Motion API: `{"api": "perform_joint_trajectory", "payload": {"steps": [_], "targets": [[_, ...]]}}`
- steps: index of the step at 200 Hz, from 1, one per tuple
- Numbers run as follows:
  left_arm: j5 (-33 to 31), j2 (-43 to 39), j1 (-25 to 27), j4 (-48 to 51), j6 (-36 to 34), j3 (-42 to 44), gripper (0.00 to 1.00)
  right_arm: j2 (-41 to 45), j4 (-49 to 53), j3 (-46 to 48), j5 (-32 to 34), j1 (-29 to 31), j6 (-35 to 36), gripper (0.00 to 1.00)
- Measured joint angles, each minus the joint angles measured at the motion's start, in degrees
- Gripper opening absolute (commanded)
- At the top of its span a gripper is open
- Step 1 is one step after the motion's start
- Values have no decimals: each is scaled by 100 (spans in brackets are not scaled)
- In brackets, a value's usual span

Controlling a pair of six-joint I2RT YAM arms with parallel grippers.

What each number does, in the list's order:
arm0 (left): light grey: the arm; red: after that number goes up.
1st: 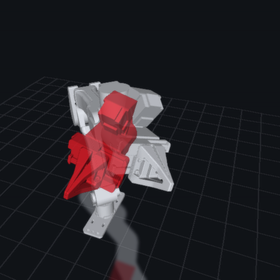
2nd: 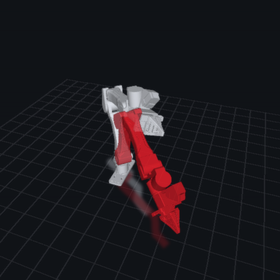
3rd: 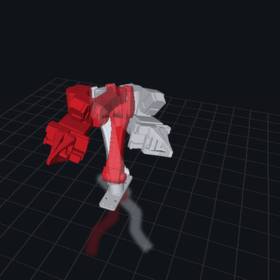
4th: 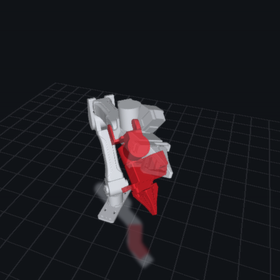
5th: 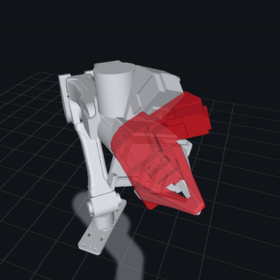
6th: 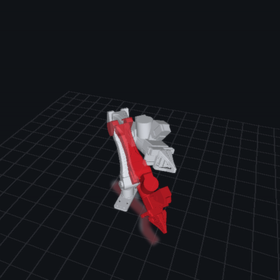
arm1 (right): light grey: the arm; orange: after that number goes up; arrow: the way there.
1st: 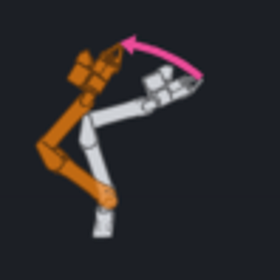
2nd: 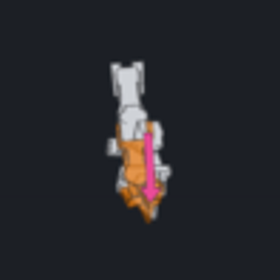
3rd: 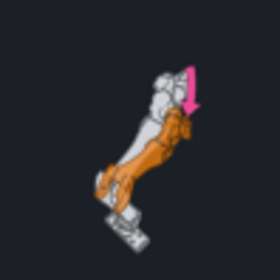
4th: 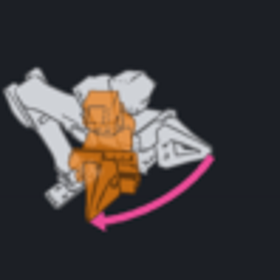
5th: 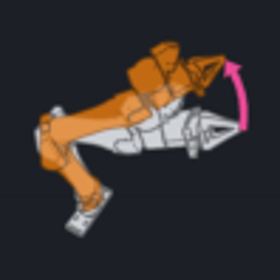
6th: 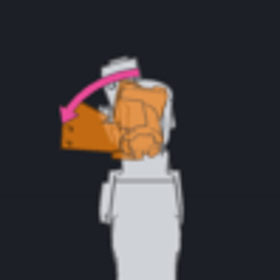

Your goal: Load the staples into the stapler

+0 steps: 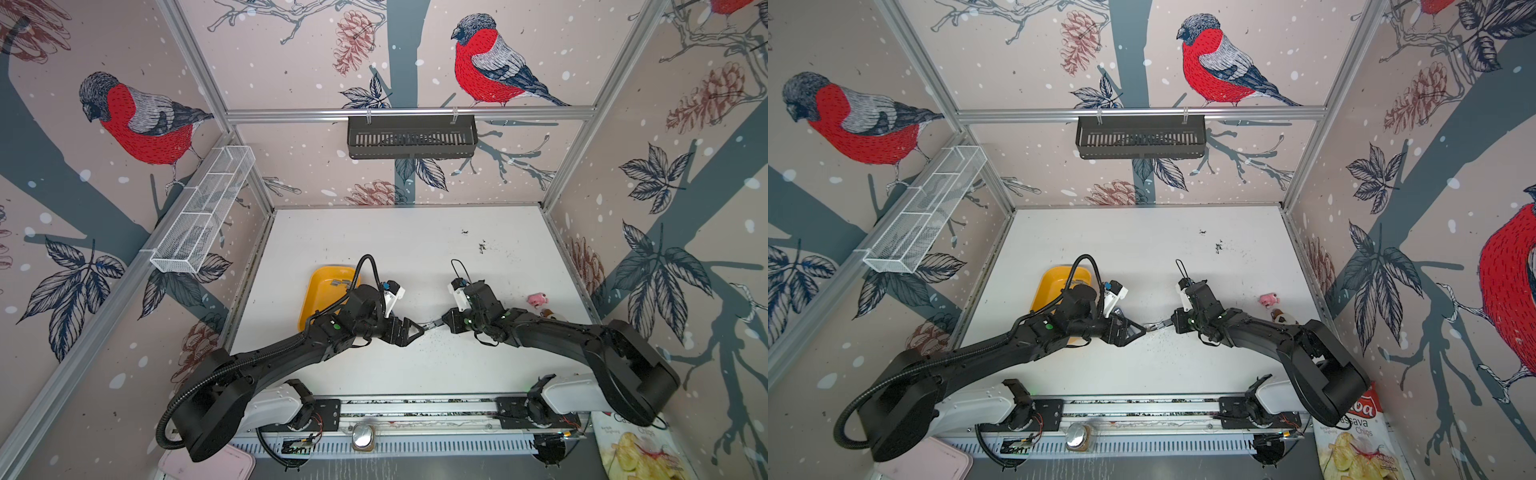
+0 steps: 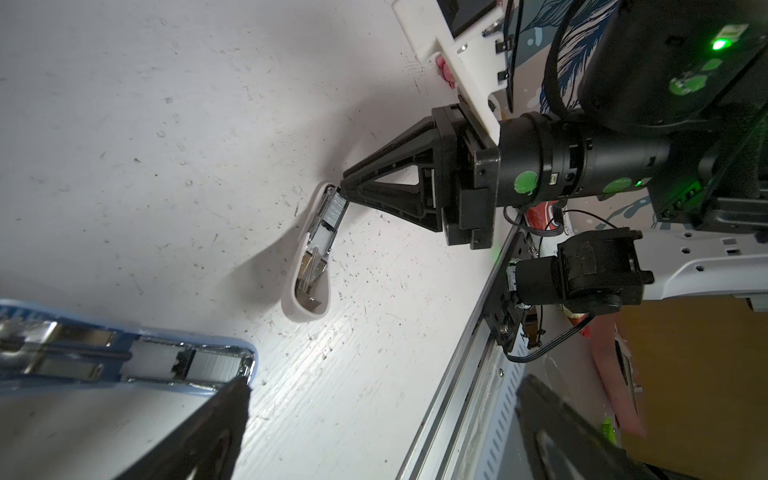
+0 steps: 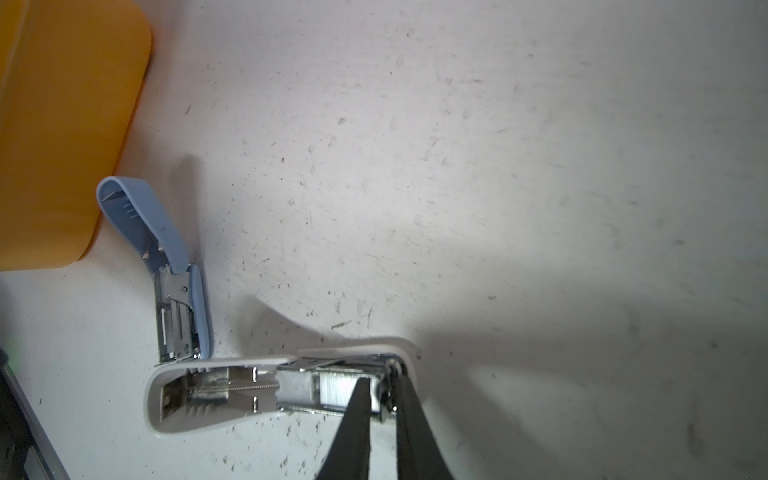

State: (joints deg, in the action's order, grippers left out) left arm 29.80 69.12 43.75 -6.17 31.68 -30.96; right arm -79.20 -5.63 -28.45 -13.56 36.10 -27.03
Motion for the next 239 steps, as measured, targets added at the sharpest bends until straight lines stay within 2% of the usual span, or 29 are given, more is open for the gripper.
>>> {"api": "perform_joint_trajectory", "payload": {"steps": [53,157,239], "targets": [[4,138,20,-2,4,-50,98,-74,-87,-2,2,0,15,7],[258,782,70,-46,240,-337,69,4,-122,44,531,358,-81,5],[118,1322,83,214,350,-597,70,256,-92,234,758,369,-428,5]]}}
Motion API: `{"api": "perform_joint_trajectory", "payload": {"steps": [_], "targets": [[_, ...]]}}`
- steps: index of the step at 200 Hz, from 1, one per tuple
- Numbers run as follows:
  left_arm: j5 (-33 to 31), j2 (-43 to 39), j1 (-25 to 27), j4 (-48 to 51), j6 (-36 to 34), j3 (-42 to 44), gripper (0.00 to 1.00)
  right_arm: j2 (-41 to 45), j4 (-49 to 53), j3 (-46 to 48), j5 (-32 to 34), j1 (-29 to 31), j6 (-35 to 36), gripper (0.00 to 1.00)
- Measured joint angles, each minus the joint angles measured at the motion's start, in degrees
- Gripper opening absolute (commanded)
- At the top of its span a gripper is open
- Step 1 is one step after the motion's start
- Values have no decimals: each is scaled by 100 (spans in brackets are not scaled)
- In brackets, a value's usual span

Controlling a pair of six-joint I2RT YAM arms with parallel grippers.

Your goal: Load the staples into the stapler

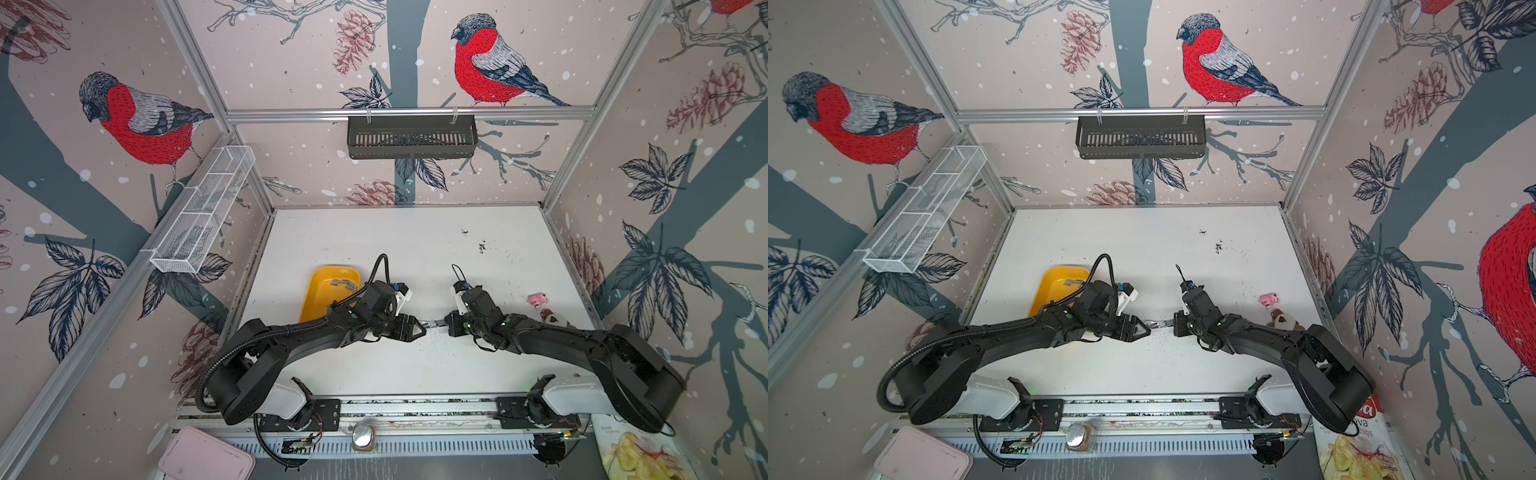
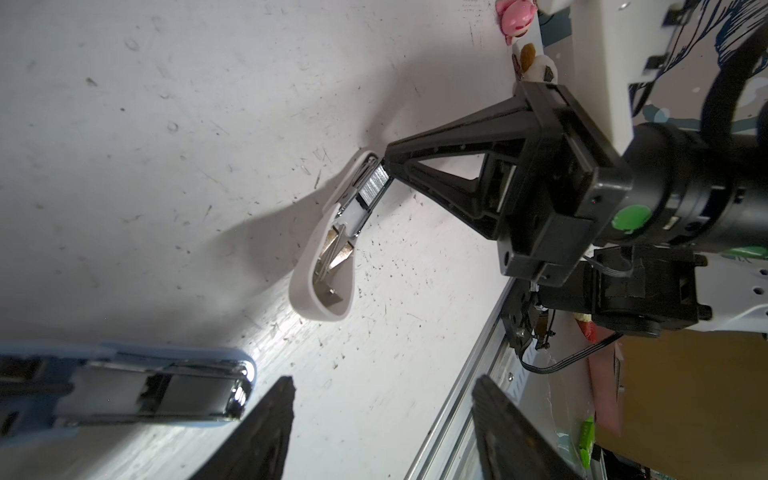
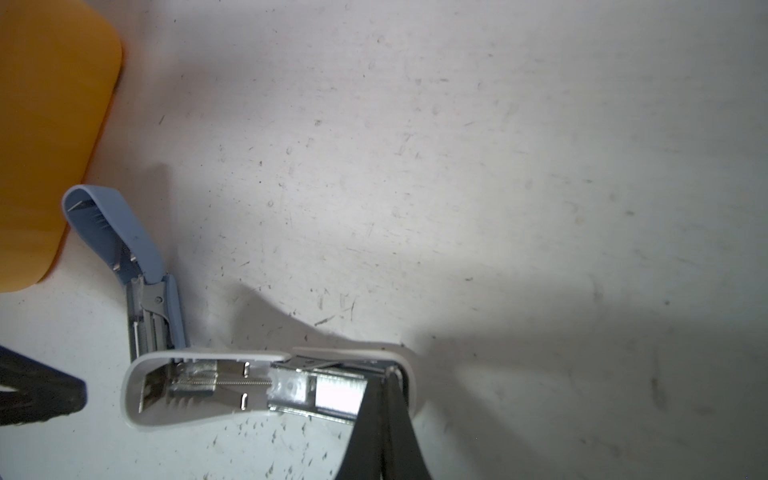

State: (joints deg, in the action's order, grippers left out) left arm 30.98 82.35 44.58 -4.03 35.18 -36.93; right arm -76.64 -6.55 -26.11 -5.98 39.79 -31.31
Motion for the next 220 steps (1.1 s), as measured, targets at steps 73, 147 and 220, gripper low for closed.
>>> {"api": "perform_joint_trajectory", "payload": {"steps": [73,147,220], "targets": [[-11,568,70,-46,107,-282,69,44,2,4,2,26,-20,5],[44,684,120,-197,243,-343,64,9,59,-28,221,184,2,5],[155,662,214,-516,356,-393,58,-31,70,-83,319,317,2,5]]}}
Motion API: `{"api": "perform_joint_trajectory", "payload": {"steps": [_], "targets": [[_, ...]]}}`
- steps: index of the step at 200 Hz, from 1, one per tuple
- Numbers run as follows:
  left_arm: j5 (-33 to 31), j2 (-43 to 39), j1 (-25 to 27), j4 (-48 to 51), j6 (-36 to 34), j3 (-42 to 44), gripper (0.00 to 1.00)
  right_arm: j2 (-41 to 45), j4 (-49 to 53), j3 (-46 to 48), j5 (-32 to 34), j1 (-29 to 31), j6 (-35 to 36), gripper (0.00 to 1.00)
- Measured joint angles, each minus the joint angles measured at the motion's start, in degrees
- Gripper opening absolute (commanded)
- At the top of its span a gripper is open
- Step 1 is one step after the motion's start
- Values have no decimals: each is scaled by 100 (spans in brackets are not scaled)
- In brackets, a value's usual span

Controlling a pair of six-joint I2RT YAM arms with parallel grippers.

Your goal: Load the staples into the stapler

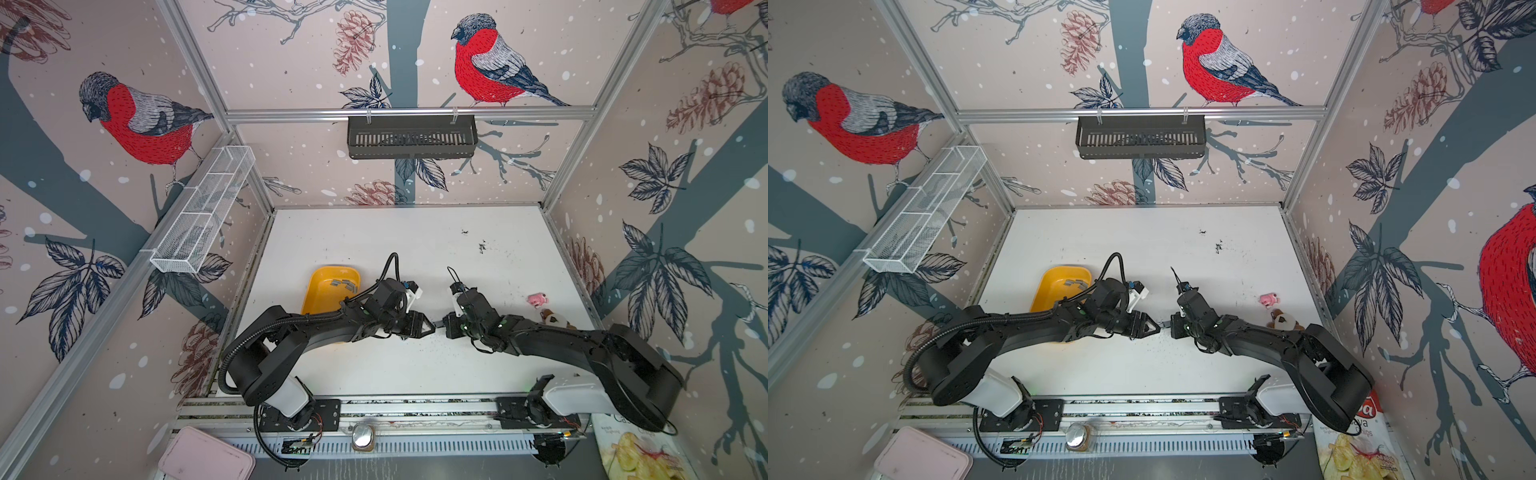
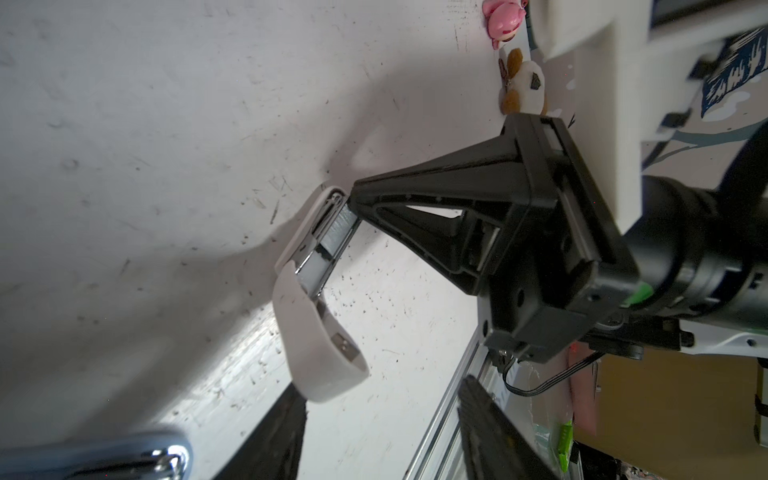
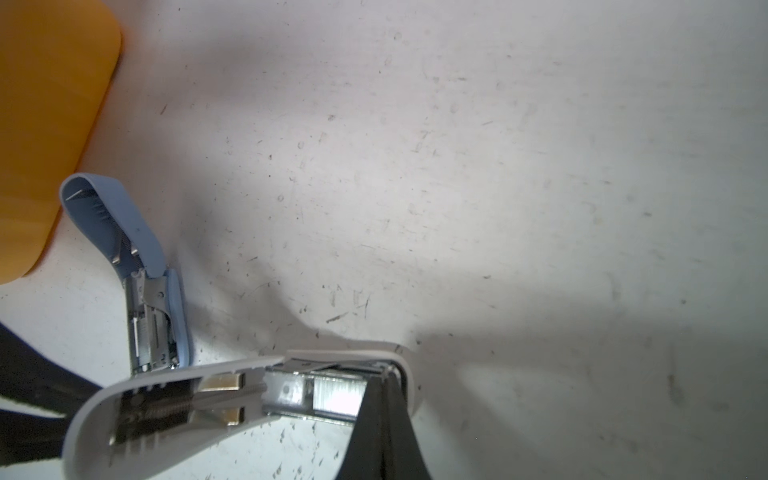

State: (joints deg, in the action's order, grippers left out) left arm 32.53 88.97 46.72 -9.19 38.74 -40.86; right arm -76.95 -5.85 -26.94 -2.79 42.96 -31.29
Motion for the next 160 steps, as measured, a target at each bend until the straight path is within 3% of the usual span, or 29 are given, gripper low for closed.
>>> {"api": "perform_joint_trajectory", "payload": {"steps": [160], "targets": [[61,470,173,-483,81,-299,58,146,-151,190,-326,-164,0,5]]}}
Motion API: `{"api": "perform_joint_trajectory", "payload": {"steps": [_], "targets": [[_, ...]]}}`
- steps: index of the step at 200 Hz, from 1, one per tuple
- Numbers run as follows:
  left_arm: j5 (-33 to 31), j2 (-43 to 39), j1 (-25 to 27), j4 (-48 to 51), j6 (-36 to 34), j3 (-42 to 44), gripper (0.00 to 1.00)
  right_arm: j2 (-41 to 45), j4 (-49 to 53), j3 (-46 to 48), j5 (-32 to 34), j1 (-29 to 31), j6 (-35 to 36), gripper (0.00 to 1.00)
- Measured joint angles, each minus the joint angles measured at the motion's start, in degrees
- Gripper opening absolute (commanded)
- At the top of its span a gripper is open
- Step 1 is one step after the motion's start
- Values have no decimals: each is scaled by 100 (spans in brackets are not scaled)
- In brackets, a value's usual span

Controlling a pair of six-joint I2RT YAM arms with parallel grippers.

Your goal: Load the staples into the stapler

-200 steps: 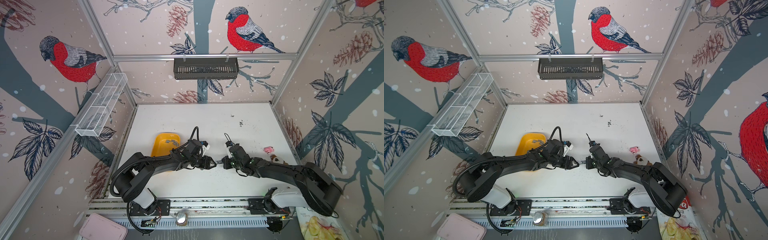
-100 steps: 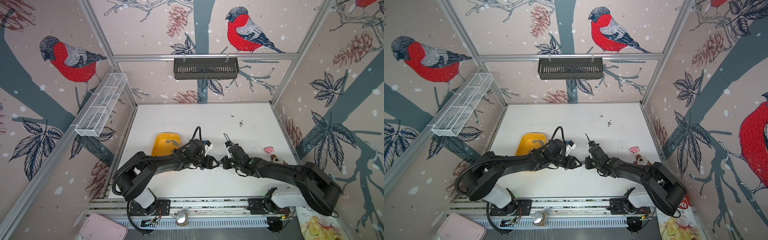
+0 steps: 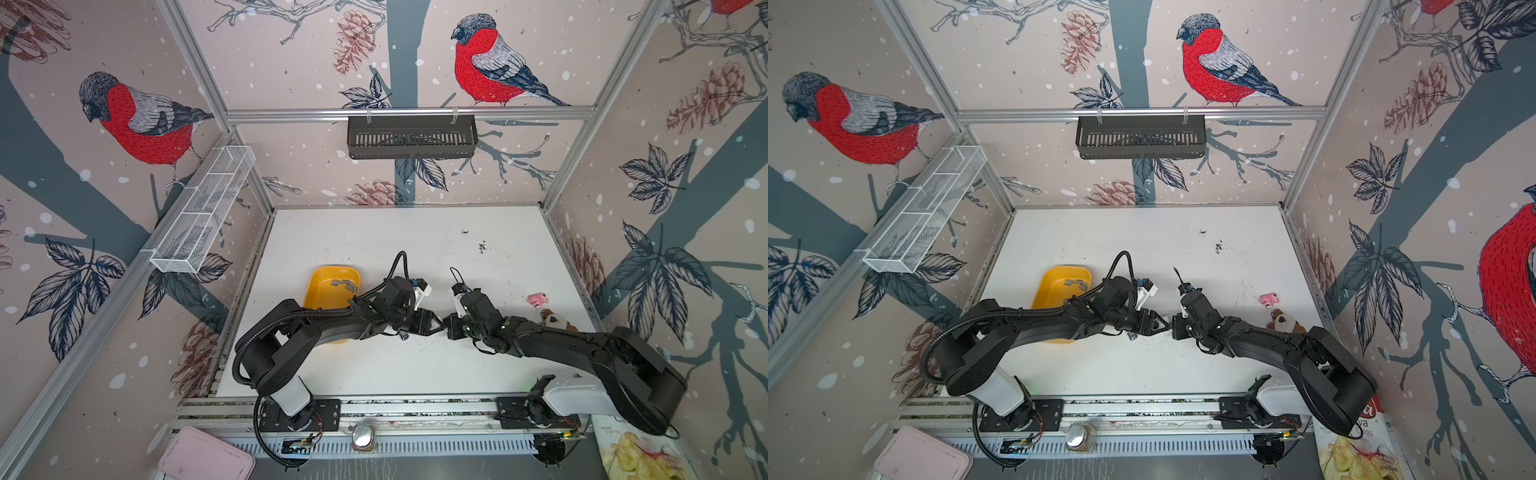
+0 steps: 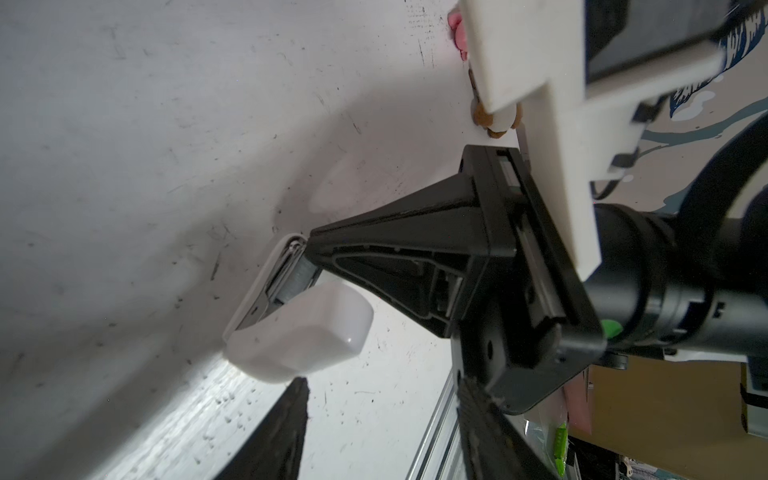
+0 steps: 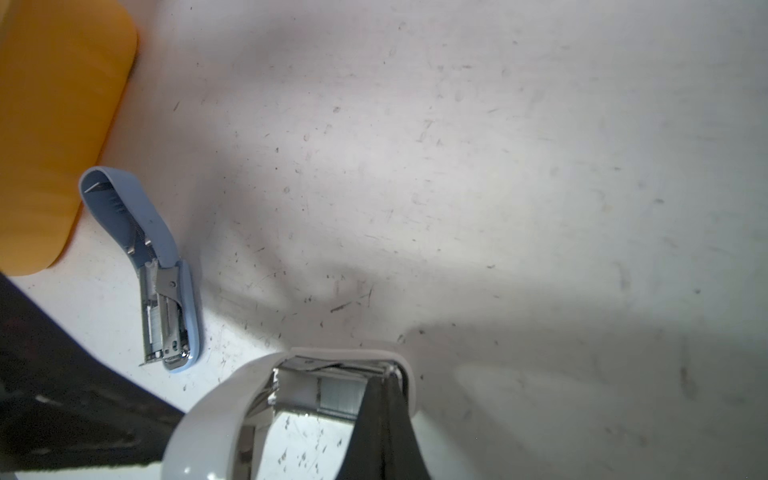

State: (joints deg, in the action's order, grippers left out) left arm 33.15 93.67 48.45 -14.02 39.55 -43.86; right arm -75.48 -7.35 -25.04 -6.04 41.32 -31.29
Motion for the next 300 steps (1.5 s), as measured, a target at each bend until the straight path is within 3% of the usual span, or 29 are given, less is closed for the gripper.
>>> {"api": "perform_joint_trajectory", "payload": {"steps": [58,110,300], "targets": [[-2,144,0,-70,0,-20,58,116,-87,140,-328,-157,-2,7],[-13,214,0,-160,0,-48,58,186,-225,214,-485,-221,-7,18],[136,575,122,-216,-52,-417,54,1550,46,533,-848,-1056,-173,19]]}}
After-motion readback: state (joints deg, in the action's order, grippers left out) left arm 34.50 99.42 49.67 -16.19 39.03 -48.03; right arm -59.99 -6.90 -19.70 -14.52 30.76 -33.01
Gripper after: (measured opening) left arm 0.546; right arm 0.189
